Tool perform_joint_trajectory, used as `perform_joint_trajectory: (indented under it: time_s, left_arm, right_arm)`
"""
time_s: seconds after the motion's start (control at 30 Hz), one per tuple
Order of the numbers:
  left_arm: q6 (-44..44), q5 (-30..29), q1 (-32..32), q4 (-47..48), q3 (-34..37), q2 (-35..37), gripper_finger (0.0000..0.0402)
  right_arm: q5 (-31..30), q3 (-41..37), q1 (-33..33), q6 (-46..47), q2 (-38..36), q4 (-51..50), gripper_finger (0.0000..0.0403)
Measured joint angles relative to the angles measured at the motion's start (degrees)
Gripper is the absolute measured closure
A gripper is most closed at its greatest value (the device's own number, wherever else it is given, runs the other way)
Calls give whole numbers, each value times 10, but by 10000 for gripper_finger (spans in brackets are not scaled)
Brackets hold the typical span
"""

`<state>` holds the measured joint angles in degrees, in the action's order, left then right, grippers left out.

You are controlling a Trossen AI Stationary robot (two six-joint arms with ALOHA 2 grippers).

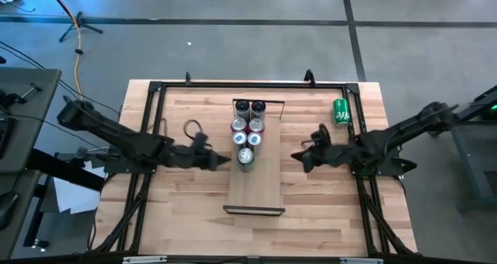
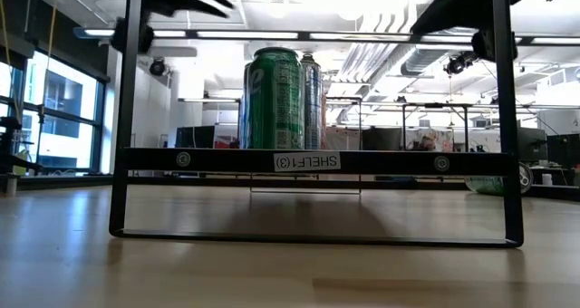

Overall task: Place canned beverage on shelf
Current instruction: Put the left green soda can on the shelf

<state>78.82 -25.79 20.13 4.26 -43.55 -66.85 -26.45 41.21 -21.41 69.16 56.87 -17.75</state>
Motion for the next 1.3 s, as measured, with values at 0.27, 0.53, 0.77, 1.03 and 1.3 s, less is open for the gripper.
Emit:
perform_joint_trajectory:
  time_s: [0.27,0.53,0.77,1.03,1.3]
  left_arm:
    - [-45,-78,2,136,0,146,401]
    - [-76,-94,2,158,-1,193,401]
    - [-90,-73,2,159,-1,191,401]
    - [-94,-68,2,160,-1,191,401]
    - [-96,-68,2,160,-1,191,401]
  right_arm:
    - [-22,0,-53,96,210,216,402]
    - [-80,0,-22,198,370,426,402]
    - [-106,0,-6,269,414,478,403]
    - [-110,0,-6,284,414,485,403]
    - [-103,32,18,263,414,464,403]
